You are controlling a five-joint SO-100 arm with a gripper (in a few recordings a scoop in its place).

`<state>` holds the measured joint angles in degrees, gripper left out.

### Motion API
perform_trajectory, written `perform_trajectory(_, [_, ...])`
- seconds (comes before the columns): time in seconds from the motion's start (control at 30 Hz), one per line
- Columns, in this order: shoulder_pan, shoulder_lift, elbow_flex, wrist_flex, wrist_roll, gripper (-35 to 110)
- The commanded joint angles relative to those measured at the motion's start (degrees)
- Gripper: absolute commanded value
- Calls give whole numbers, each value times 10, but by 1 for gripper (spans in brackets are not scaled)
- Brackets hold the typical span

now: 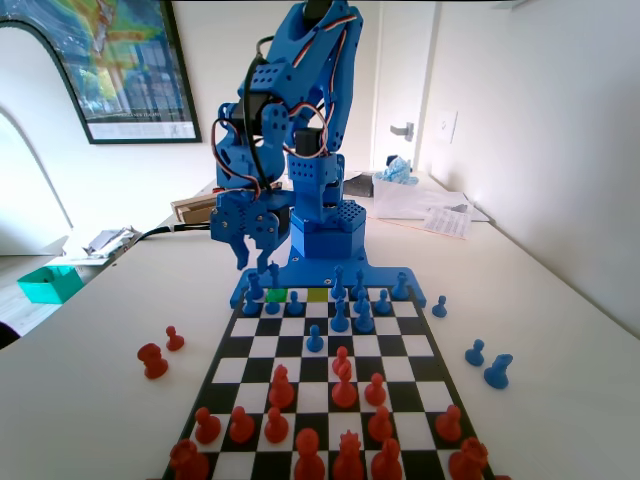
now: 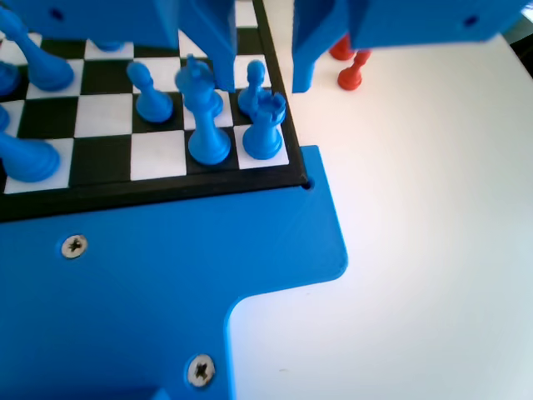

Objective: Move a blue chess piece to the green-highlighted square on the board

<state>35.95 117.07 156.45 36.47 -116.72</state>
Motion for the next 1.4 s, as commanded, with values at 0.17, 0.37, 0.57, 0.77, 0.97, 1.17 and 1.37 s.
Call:
perform_trajectory(0.17, [16, -21, 4, -26, -25, 12])
perform_trajectory(0.37, [14, -42, 2, -57, -26, 12])
perform_trajectory(0.57, [18, -54, 1, -70, -31, 12])
perform_trajectory(0.77, [19, -70, 9, -93, -34, 12])
perform_trajectory(0.97, [23, -83, 18, -114, -40, 12])
perform_trajectory(1.17, [21, -100, 19, -127, -40, 12])
perform_trajectory(1.37, [20, -104, 26, -138, -41, 12])
